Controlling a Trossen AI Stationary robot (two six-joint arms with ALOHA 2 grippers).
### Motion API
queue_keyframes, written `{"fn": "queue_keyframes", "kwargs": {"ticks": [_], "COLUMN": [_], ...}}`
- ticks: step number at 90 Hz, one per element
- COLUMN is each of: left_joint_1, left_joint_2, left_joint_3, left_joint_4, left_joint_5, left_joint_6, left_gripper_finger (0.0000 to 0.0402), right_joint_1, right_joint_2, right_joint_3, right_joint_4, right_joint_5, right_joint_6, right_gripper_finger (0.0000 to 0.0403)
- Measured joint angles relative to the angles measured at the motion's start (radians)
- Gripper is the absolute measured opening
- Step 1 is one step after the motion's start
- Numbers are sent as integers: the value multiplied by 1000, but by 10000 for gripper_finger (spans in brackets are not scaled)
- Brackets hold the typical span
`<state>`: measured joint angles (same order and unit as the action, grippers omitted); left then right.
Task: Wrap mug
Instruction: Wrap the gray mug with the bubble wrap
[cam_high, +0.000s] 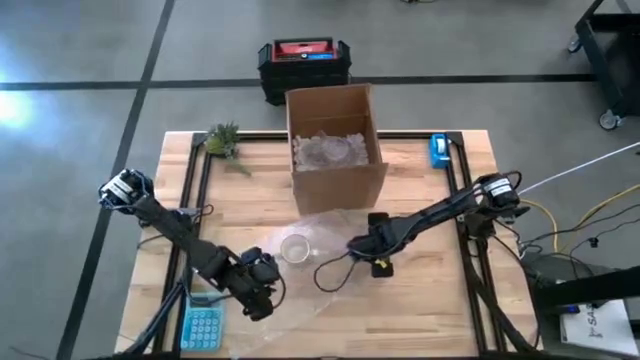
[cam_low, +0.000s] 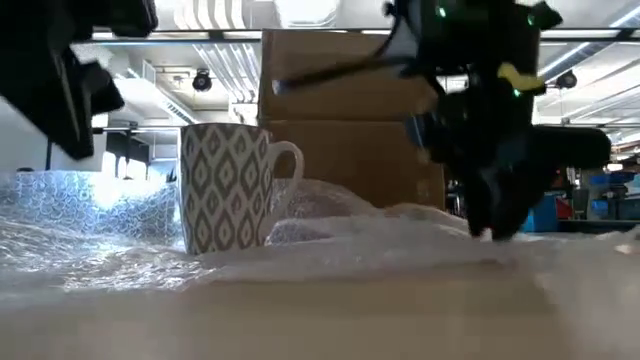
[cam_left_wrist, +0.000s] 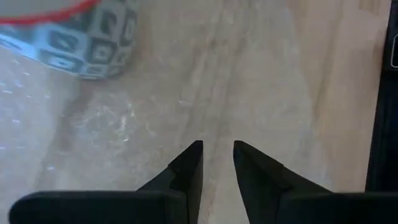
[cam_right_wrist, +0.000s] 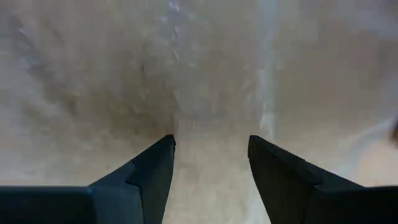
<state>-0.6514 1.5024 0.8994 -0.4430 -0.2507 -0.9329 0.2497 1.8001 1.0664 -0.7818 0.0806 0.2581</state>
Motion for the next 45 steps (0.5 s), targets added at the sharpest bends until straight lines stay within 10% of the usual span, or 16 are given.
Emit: {"fn": "queue_keyframes", "kwargs": {"ticks": [45], "left_joint_1": [0], "left_joint_2": [0], "left_joint_3": [-128], "left_joint_4": [74], "left_joint_5": [7], "left_joint_6": [-98], "left_gripper_finger": [75], "right_joint_1": [255], "right_joint_2": [-156], "right_joint_3": [-101], "right_joint_4": [-23], "right_joint_5": [-109], "right_joint_6": [458], "right_gripper_finger": [153]}}
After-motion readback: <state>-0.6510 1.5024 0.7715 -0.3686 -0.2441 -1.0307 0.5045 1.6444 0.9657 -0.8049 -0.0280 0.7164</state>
